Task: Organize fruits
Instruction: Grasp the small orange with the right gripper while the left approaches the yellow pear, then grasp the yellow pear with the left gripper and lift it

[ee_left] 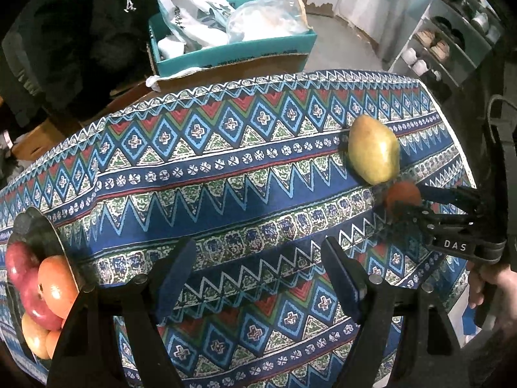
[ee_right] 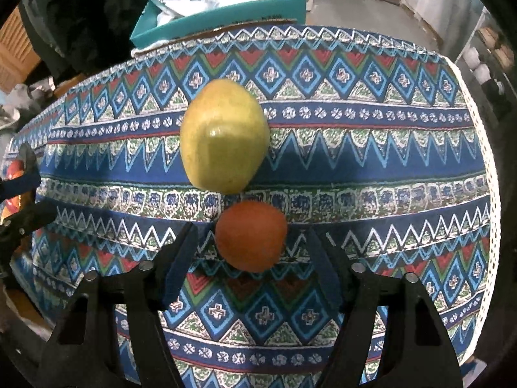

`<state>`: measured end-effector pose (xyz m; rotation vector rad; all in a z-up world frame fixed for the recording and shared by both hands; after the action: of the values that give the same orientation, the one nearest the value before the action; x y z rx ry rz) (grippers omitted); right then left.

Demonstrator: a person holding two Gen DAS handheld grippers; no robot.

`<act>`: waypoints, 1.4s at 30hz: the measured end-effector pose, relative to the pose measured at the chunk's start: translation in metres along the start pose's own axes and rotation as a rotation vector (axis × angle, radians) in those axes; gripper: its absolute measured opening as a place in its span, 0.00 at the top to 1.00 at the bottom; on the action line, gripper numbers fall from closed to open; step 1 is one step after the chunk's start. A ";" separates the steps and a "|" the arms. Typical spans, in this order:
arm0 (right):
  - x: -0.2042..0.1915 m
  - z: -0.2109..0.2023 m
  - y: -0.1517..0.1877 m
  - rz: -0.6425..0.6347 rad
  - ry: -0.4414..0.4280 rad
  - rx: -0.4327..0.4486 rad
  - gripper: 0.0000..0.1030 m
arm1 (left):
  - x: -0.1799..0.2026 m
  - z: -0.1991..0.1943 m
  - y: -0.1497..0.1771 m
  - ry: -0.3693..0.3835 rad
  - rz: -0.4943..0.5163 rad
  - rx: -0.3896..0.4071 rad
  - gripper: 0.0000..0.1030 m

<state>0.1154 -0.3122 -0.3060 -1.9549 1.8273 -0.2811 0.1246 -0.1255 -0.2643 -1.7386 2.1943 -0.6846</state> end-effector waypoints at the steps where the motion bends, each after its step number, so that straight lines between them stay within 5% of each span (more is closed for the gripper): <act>1: 0.000 0.002 0.001 -0.002 0.000 -0.004 0.39 | 0.001 0.001 0.000 0.000 0.001 -0.002 0.22; 4: -0.001 0.009 0.005 -0.010 0.007 -0.025 0.53 | 0.002 0.003 0.000 0.005 0.000 -0.007 0.22; 7: 0.000 0.009 0.006 -0.008 0.008 -0.019 0.55 | 0.004 0.003 0.000 0.012 -0.004 -0.008 0.22; 27: 0.063 -0.043 -0.037 0.096 0.079 0.167 0.55 | 0.066 0.012 -0.054 0.136 -0.016 0.017 0.16; 42: 0.094 -0.043 -0.041 0.147 0.111 0.176 0.55 | 0.111 0.074 -0.070 0.181 -0.067 -0.056 0.16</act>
<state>0.1428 -0.4112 -0.2634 -1.7073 1.9339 -0.4933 0.1908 -0.2599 -0.2821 -1.8512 2.3020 -0.8338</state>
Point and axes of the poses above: each gripper's, at about its wrist camera, not at the fingertips, and z roughly the way its jaws point, x to its right, y to its underside, the point moved 4 cm from there along z, roughly the way its jaws point, and after that the axes turned 11 degrees about x, right-handed, at the moved point
